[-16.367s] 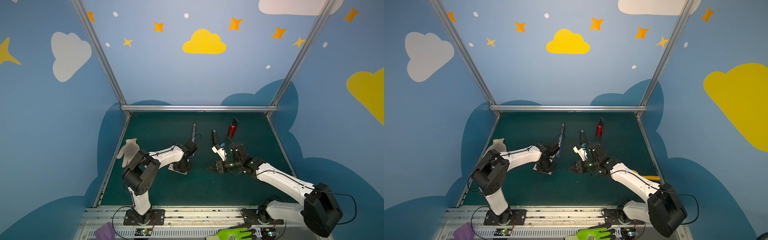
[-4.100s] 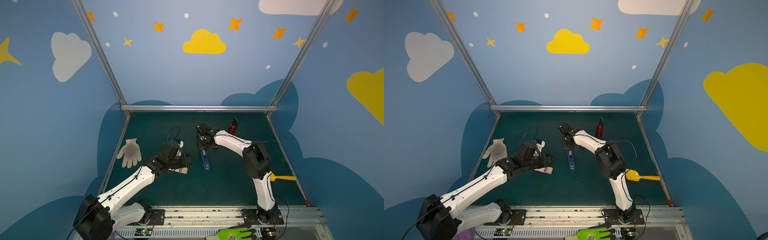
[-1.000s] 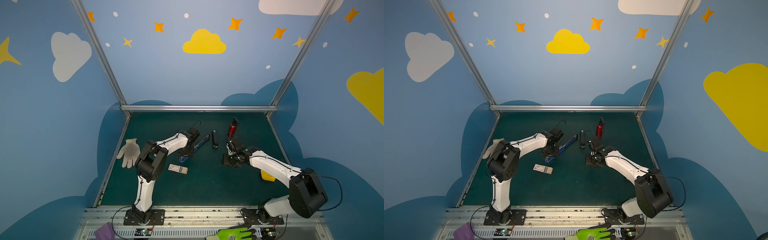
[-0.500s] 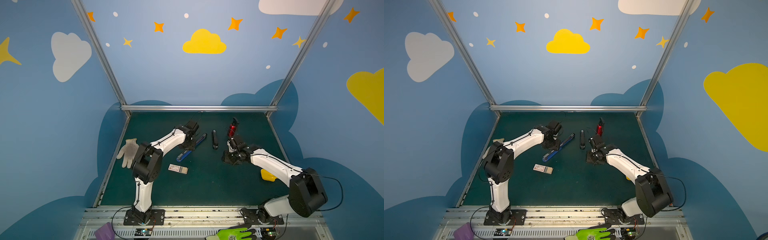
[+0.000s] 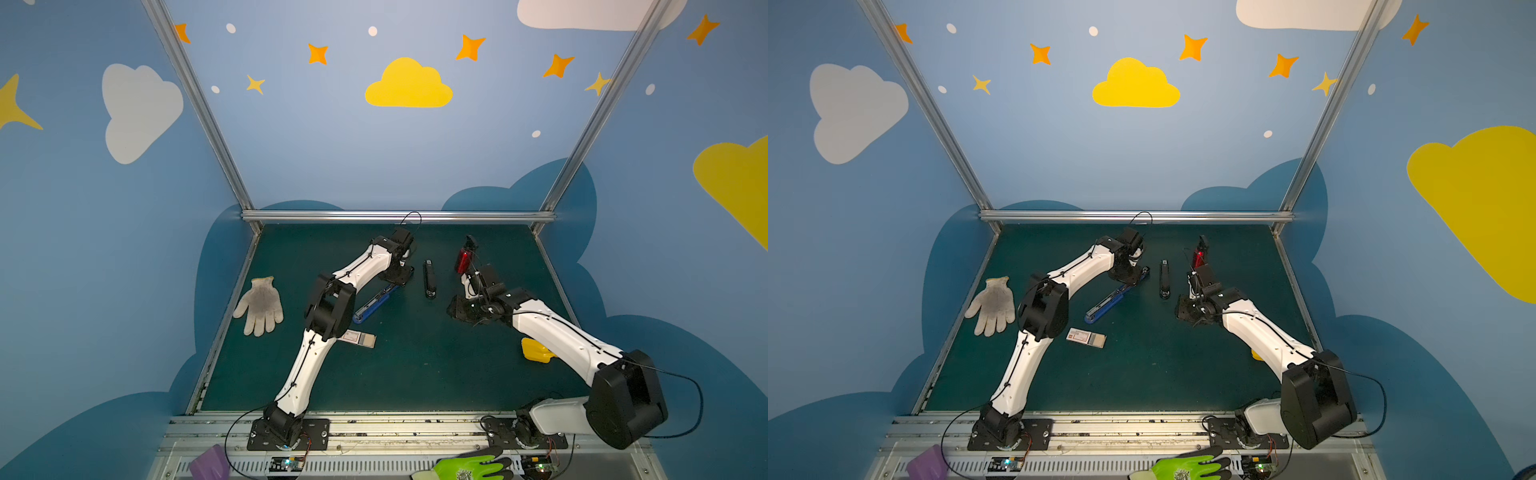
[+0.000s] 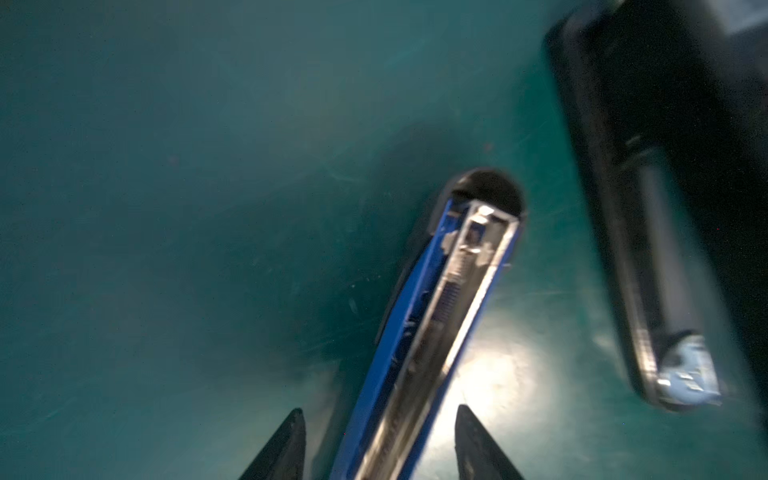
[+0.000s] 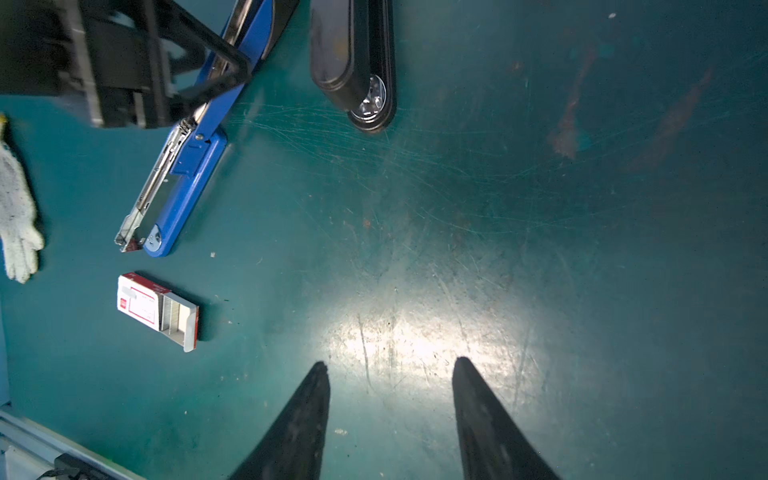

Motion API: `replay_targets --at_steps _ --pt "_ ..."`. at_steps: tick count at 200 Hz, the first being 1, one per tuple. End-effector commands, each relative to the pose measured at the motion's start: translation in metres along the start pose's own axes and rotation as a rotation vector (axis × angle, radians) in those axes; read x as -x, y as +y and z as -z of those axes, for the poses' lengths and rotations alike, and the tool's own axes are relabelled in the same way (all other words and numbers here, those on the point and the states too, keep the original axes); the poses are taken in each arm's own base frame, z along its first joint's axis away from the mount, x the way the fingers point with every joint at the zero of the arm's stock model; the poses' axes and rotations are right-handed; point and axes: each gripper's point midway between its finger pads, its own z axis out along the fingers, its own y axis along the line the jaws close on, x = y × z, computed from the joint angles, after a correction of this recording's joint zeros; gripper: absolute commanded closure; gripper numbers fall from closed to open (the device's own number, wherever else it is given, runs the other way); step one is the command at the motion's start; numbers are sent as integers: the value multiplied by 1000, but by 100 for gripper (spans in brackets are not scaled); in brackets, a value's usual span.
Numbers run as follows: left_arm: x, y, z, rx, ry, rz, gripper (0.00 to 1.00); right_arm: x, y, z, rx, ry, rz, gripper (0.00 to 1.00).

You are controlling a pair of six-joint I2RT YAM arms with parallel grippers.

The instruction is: Load the staples into the stapler

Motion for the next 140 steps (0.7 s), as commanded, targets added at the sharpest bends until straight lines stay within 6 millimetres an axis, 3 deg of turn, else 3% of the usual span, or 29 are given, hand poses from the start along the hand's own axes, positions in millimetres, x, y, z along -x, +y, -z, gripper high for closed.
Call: replay_targets --at_steps 1,44,67,79,106,140 --pt "-15 2 1 -9 70 -29 53 7 3 5 22 -23 4 51" --pt "-32 8 3 5 23 -48 70 26 27 -7 123 -40 3 51" --pt "-35 15 9 33 -47 -74 75 45 46 -14 210 -78 5 51" --pt "-34 17 14 39 -81 -83 83 57 58 -16 260 -105 10 51" --pt "-32 17 27 37 -148 -99 87 81 83 -25 389 -117 -1 51" --pt "-35 14 42 9 -213 -86 90 101 101 -50 555 -74 -70 50"
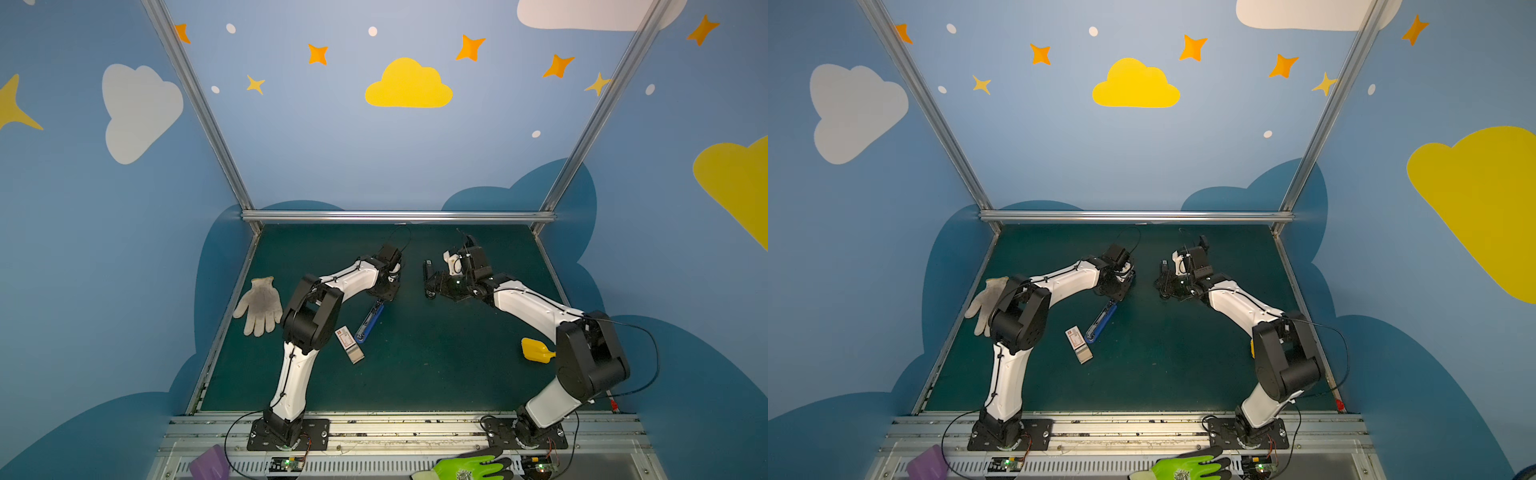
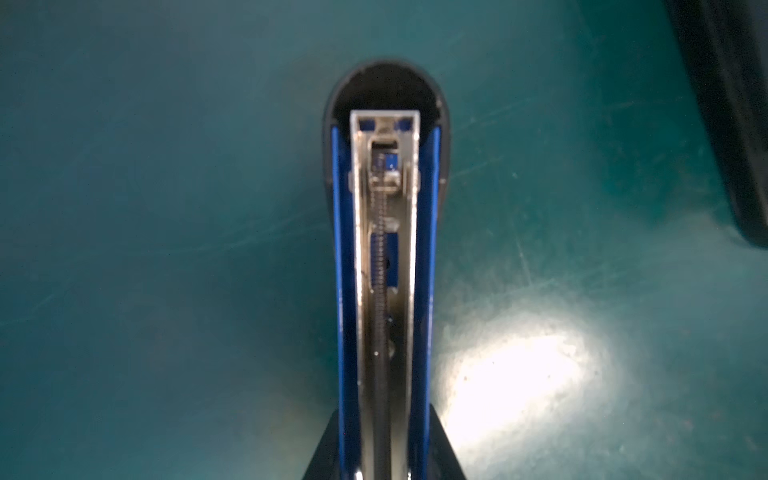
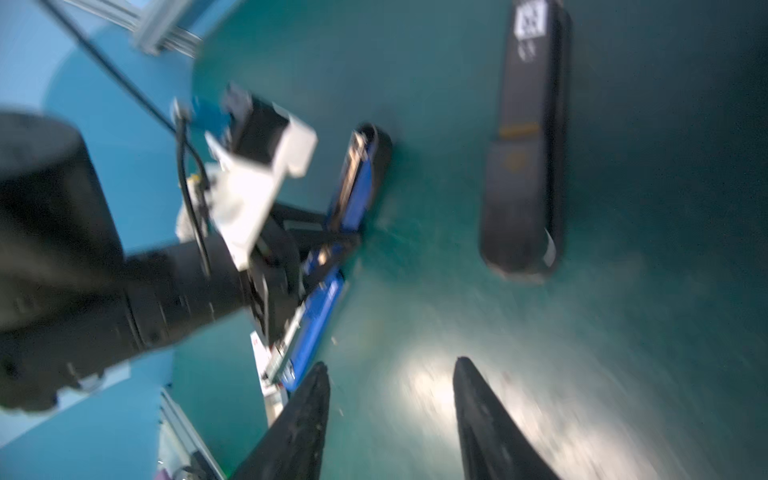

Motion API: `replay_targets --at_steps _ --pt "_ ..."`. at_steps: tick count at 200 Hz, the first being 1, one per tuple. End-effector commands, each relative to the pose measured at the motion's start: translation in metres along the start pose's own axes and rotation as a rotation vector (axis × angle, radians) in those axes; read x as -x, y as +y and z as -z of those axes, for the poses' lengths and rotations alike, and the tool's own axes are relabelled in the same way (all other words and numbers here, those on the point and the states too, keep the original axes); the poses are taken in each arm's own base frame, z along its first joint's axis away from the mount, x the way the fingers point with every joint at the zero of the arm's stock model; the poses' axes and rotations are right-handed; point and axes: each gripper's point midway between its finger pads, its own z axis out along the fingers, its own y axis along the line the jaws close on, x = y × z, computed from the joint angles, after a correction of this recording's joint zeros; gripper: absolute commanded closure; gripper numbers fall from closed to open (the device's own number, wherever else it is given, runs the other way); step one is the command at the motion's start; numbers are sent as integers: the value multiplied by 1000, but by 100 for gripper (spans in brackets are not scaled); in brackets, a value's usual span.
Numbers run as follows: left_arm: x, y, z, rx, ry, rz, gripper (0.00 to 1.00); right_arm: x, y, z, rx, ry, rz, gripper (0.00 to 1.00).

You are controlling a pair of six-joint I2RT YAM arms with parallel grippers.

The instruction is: Load the staples into the stapler

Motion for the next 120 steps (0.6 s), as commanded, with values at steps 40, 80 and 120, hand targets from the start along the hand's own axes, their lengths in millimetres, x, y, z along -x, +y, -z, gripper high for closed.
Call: replay_targets --at_steps 40,80,120 --pt "18 -6 47 -38 -207 17 91 25 34 -40 312 29 -67 44" --pt "19 -16 62 -73 -256 10 91 28 40 -58 395 62 -89 40" --pt "19 -24 63 -91 -258 2 91 28 45 -73 436 87 -99 37"
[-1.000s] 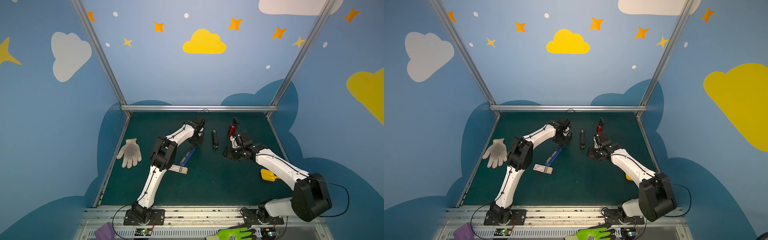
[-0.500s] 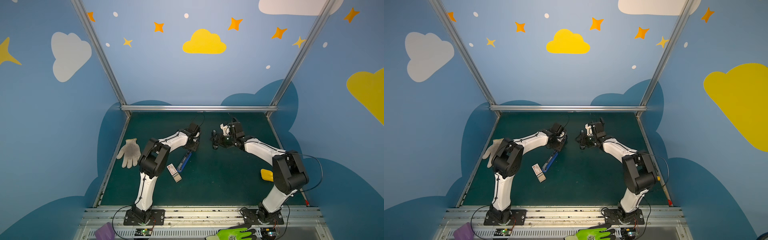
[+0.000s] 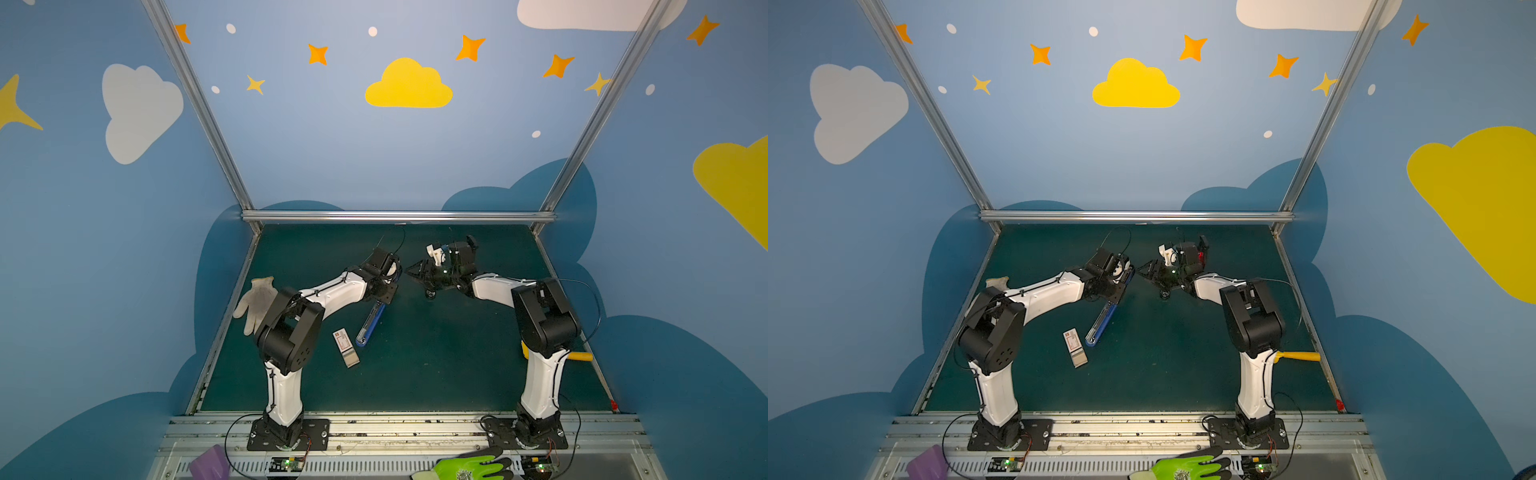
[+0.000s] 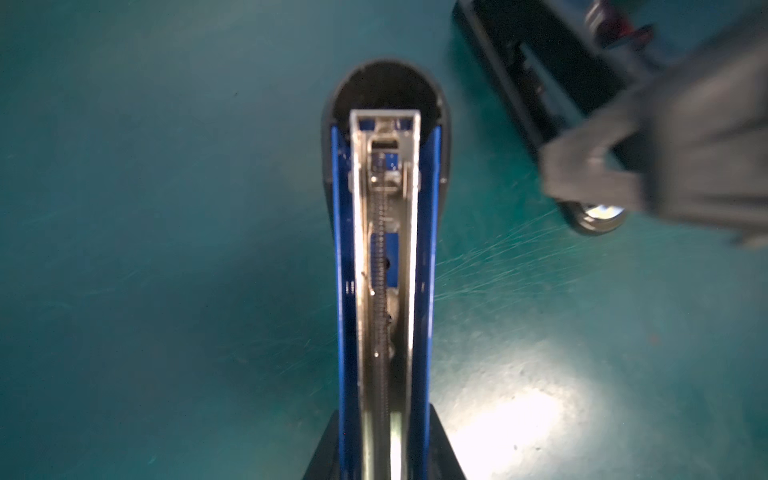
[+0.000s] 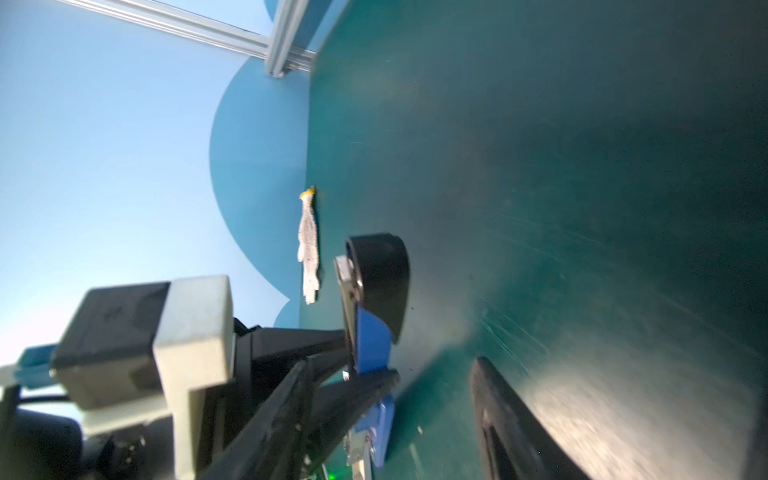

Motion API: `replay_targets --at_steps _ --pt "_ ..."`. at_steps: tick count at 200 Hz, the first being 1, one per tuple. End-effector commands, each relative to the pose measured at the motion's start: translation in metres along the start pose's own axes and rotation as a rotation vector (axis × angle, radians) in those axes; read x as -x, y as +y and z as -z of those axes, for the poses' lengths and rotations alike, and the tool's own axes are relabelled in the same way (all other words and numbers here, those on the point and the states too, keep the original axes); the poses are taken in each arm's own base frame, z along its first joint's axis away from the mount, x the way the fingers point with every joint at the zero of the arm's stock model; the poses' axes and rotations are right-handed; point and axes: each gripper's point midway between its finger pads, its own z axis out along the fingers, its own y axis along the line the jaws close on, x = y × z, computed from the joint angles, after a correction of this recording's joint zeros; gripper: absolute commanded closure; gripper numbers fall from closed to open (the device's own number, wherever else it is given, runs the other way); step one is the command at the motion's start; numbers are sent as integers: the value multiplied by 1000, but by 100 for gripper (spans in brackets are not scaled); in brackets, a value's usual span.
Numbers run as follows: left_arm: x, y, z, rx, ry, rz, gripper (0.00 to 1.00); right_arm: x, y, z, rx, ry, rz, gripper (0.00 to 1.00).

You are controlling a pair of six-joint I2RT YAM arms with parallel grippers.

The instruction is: Load the staples into the stapler

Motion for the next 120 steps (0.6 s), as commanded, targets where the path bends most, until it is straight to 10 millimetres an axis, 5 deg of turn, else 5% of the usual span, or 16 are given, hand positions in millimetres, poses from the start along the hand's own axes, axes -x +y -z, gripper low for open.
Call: replay_targets --at_steps 1,62,120 --pt "18 -9 13 -29 -68 5 91 5 17 -8 71 14 21 37" --pt "26 -21 19 -59 -96 -9 91 6 15 -21 93 35 13 40" --pt "31 -28 22 -62 -110 -17 91 10 16 -27 110 44 12 58"
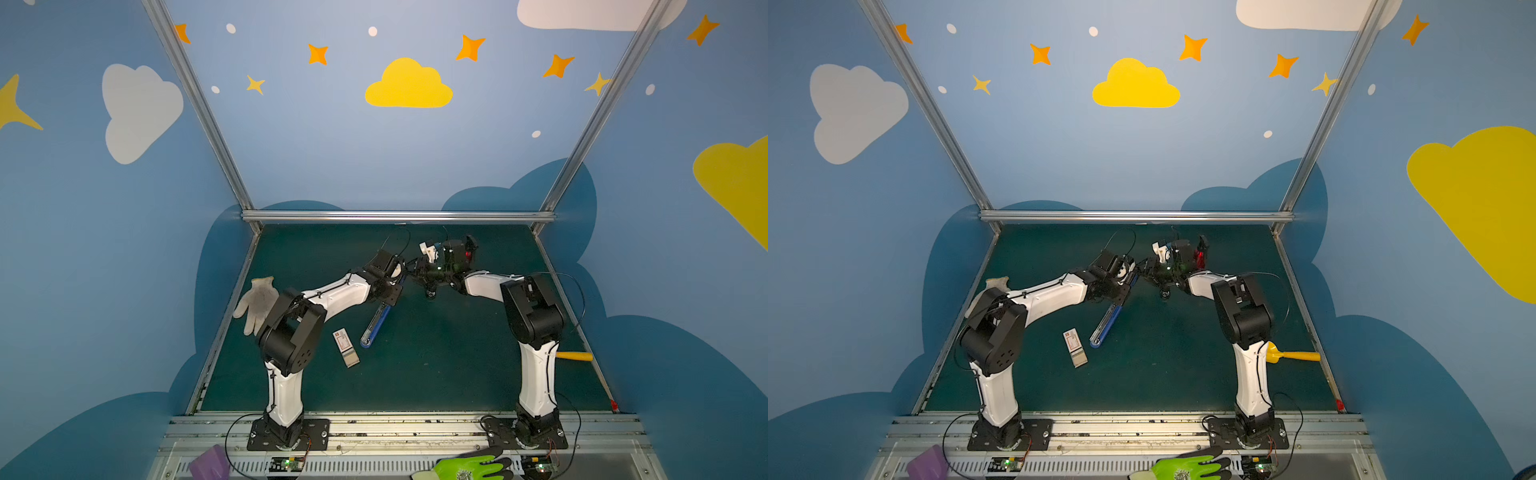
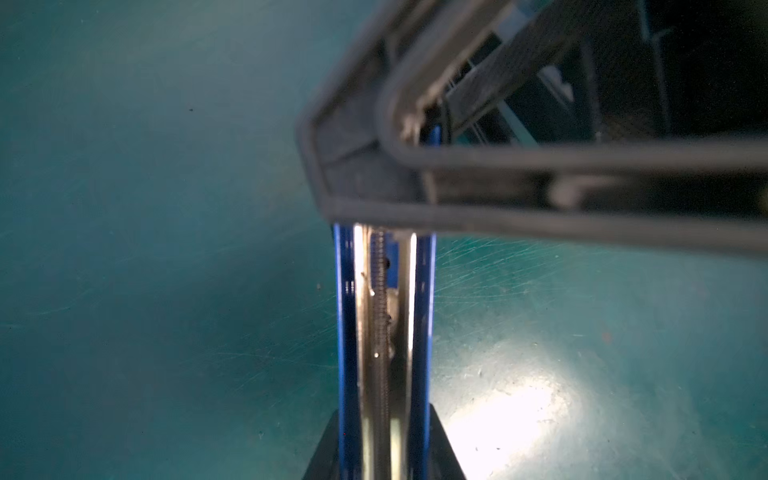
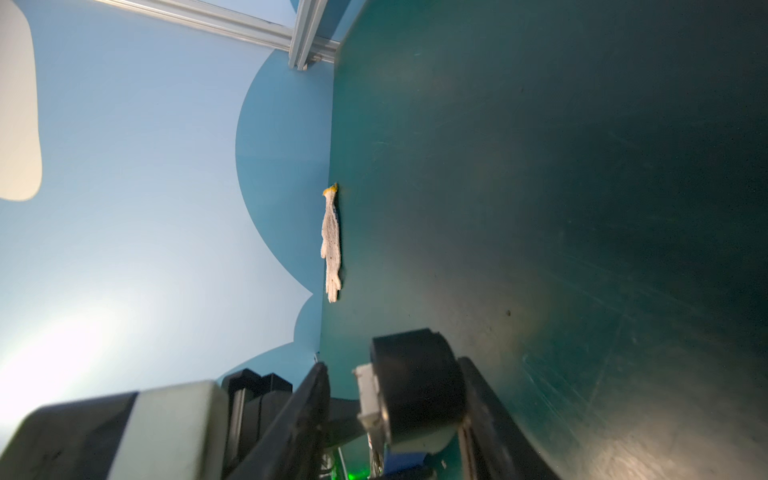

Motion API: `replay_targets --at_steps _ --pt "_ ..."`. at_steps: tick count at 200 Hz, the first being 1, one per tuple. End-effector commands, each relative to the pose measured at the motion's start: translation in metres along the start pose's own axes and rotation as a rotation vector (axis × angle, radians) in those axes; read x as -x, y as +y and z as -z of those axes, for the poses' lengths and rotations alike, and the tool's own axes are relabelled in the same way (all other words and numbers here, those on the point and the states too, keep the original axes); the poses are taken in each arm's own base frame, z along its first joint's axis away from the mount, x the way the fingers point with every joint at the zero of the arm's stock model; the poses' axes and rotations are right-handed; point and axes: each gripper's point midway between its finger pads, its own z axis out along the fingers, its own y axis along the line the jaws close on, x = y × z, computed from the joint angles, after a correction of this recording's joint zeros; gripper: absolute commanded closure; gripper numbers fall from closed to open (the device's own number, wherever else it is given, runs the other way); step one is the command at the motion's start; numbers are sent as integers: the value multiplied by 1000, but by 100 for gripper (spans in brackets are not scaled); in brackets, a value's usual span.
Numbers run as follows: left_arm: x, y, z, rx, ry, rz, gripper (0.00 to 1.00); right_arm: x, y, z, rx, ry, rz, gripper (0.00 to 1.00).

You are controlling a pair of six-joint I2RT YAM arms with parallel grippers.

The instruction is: Load the staples into the stapler

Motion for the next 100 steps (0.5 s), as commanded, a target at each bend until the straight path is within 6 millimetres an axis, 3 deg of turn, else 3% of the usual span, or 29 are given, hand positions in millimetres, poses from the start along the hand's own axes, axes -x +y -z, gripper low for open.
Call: replay_targets --at_steps 1,49,75,100 --pt "28 -10 21 -24 -97 -4 91 7 12 -5 45 3 35 59" --pt "33 -13 26 -26 -113 -11 91 8 14 -9 75 6 33 57" --pt "32 -12 26 -21 -107 -13 88 11 14 -9 88 -1 36 71" --pt "29 -9 26 -7 -97 5 74 13 14 -9 84 -3 51 81"
